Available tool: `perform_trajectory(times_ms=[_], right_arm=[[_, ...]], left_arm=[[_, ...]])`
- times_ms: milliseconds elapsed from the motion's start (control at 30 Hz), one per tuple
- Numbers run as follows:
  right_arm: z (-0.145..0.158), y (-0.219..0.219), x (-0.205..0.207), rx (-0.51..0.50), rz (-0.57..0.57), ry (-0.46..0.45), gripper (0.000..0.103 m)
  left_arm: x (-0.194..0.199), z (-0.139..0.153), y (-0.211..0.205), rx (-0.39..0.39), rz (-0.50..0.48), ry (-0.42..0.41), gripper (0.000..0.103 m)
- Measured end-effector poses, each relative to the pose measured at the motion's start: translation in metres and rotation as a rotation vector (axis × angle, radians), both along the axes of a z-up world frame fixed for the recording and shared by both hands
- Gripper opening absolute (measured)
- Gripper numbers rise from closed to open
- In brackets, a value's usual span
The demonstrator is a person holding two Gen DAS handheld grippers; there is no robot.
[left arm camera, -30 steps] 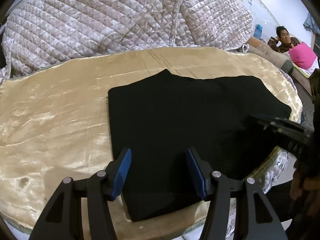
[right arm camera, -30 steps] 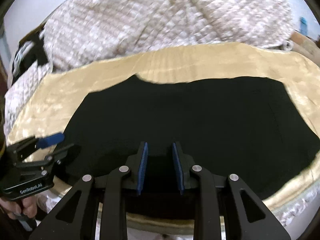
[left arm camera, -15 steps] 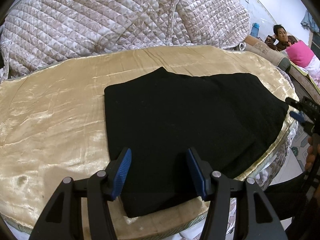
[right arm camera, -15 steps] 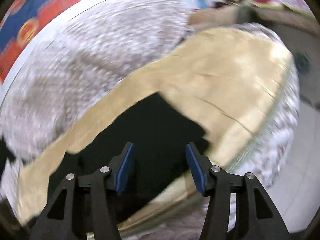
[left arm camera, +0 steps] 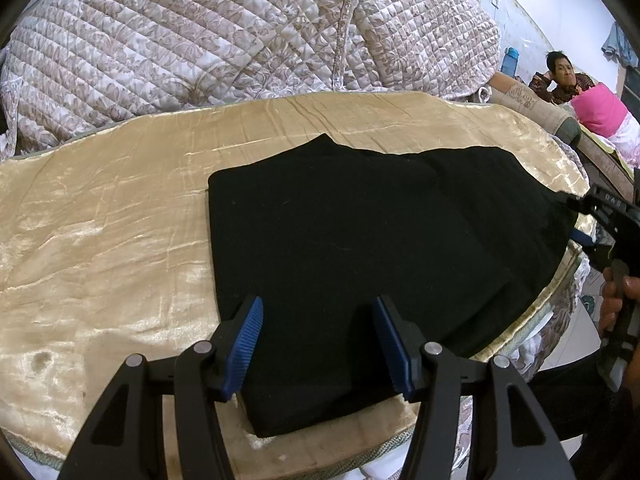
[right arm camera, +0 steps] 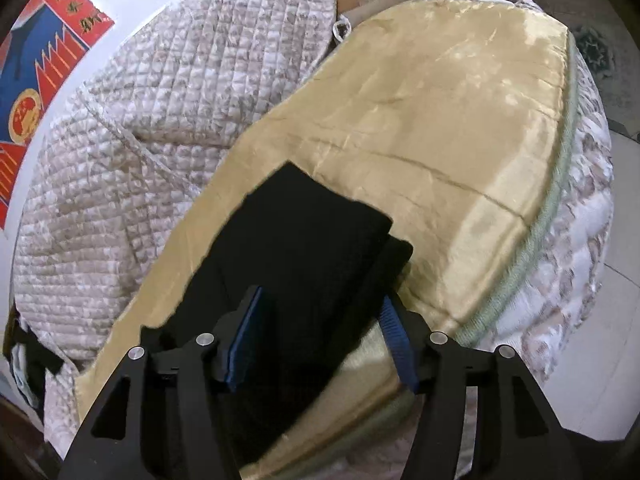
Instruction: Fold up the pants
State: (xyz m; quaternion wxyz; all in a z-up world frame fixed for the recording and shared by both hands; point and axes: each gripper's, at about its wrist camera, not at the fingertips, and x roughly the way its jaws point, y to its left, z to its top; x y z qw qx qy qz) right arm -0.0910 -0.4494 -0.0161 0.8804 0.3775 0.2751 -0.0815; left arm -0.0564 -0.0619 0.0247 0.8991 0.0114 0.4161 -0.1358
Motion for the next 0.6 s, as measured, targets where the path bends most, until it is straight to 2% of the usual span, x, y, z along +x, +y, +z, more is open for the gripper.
perform_trajectory(times_ms=[100, 200, 267, 300, 333, 467, 600], right_arm=[[0.004, 0.002, 0.007, -0.015, 0.016, -0.018, 0.058], [-0.009, -0.005, 0.027, 0.024, 0.024, 0.046, 0.055], [-0.006, -0.010, 0.031, 0.022, 0.007, 0.041, 0.045], [-0.004, -0.011, 0.031, 0.023, 0.010, 0.033, 0.030], [0.000, -0.011, 0.032, 0.025, 0.020, 0.024, 0.025], [0.029, 0.007, 0.029, -0.024, 0.100, -0.042, 0.021], [0.070, 0.046, 0.029, -0.103, 0.237, -0.131, 0.021]], left_arm=[[-0.001, 0.000, 0.000, -0.006, 0.002, 0.002, 0.060], [-0.001, 0.001, 0.000, -0.010, 0.003, 0.003, 0.060], [-0.002, 0.001, 0.001, -0.017, 0.007, 0.004, 0.060], [-0.001, 0.001, 0.002, -0.023, 0.008, 0.006, 0.060], [-0.001, 0.002, 0.003, -0.028, 0.012, 0.008, 0.060], [0.000, 0.008, 0.013, -0.049, 0.037, 0.002, 0.060], [0.006, 0.015, 0.033, -0.061, 0.102, -0.014, 0.060]])
